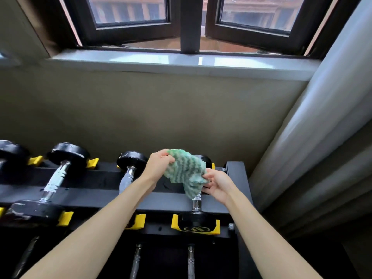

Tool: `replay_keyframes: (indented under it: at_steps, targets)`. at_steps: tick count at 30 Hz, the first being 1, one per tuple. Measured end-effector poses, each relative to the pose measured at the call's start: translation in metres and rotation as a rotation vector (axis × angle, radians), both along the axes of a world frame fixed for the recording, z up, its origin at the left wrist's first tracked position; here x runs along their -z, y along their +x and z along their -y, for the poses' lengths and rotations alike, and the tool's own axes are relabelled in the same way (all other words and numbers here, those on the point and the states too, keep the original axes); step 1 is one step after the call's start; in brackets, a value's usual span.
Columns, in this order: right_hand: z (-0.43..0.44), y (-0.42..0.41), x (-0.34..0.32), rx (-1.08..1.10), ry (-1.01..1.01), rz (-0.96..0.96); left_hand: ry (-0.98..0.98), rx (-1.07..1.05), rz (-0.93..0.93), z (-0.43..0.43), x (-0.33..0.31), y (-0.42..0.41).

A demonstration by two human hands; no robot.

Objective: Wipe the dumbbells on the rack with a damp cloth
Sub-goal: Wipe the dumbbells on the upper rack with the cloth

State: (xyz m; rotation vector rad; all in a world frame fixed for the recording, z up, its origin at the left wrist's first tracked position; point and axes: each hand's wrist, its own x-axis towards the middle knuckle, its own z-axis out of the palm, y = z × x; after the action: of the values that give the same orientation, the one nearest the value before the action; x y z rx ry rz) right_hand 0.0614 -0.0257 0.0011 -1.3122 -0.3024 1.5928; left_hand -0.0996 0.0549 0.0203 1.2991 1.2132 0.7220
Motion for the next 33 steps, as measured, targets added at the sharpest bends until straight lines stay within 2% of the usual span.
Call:
replay_keyframes:
  at_steps: [2, 4, 6, 9, 12, 14, 15, 18, 20, 22, 25, 28, 31, 33]
  targets:
    - [0.001, -0.002, -0.008, 0.094, -0.014, -0.067, 0.228, 0.036, -0.105, 0.004, -0.008, 0.008]
    - [0.003, -0.002, -0.012, 0.155, 0.021, -0.226, 0.466, 0.131, -0.237, 0.013, -0.013, 0.018]
    - [0.003, 0.003, -0.012, 0.141, 0.074, -0.413, 0.570, 0.320, -0.308, 0.024, -0.017, 0.028]
    - [0.006, 0.012, -0.011, 0.041, 0.100, -0.383, 0.401, 0.604, -0.349, 0.033, -0.021, 0.036]
    - [0.003, 0.019, -0.001, 0.126, 0.074, -0.244, 0.240, 0.451, -0.272, 0.025, -0.016, 0.037]
    - [-0.003, 0.026, 0.009, 0.161, 0.082, -0.176, 0.226, 0.284, -0.290, 0.017, -0.006, 0.035]
    - [-0.005, 0.028, 0.011, 0.147, 0.094, -0.134, 0.234, 0.275, -0.335, 0.012, 0.000, 0.032]
    - [-0.014, 0.031, 0.013, 0.024, 0.189, -0.076, 0.166, 0.478, -0.404, 0.002, 0.020, 0.027]
    - [-0.021, 0.033, 0.014, -0.041, 0.273, -0.082, 0.171, 0.506, -0.415, -0.005, 0.030, 0.028]
    - [-0.028, 0.036, 0.017, -0.083, 0.327, 0.068, 0.271, 0.372, -0.473, -0.013, 0.031, 0.031]
    - [-0.034, 0.042, 0.023, -0.074, 0.371, 0.473, 0.466, 0.229, -0.473, -0.025, 0.035, 0.029]
    - [-0.036, 0.043, 0.036, -0.124, 0.402, 0.775, 0.730, 0.283, -0.492, -0.029, 0.048, 0.024]
    - [-0.032, 0.039, 0.057, -0.210, 0.459, 1.091, 1.108, 0.384, -0.715, -0.025, 0.067, 0.026]
    - [-0.030, 0.036, 0.067, -0.193, 0.496, 1.253, 1.209, 0.471, -0.875, -0.025, 0.080, 0.027]
